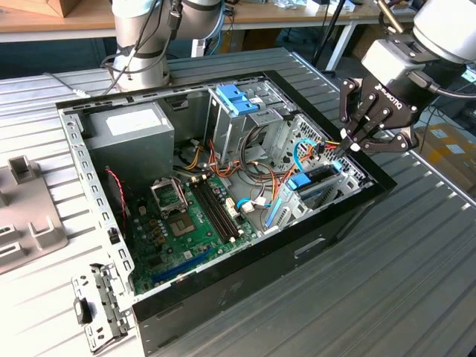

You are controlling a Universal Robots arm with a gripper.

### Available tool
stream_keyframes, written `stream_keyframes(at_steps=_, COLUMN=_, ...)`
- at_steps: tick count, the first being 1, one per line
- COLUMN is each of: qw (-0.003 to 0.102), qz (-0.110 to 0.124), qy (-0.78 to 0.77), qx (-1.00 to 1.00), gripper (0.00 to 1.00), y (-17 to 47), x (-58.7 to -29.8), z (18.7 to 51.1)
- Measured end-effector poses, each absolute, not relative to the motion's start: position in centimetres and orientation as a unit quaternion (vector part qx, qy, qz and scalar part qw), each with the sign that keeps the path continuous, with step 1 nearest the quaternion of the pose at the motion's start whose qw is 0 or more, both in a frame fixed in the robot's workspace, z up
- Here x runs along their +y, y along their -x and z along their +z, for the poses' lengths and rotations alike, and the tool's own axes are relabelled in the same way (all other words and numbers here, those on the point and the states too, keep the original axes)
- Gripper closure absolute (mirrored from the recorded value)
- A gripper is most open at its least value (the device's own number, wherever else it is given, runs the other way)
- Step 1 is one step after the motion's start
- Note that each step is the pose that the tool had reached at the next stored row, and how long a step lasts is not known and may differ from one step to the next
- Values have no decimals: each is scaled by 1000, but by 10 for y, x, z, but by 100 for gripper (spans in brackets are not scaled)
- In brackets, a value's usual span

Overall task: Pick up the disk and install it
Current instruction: 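Insert the disk into the insertion slot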

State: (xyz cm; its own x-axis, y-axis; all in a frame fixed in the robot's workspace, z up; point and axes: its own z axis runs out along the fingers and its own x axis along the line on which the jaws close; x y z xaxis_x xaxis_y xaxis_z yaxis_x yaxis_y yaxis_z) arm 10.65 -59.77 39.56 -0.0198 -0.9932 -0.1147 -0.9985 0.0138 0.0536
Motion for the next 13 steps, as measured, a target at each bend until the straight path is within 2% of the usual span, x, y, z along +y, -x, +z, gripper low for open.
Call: stream_keyframes(at_steps=13, qw=22, qz=59, qy=700, qx=712, gripper=89, y=-125, x=-598, z=385)
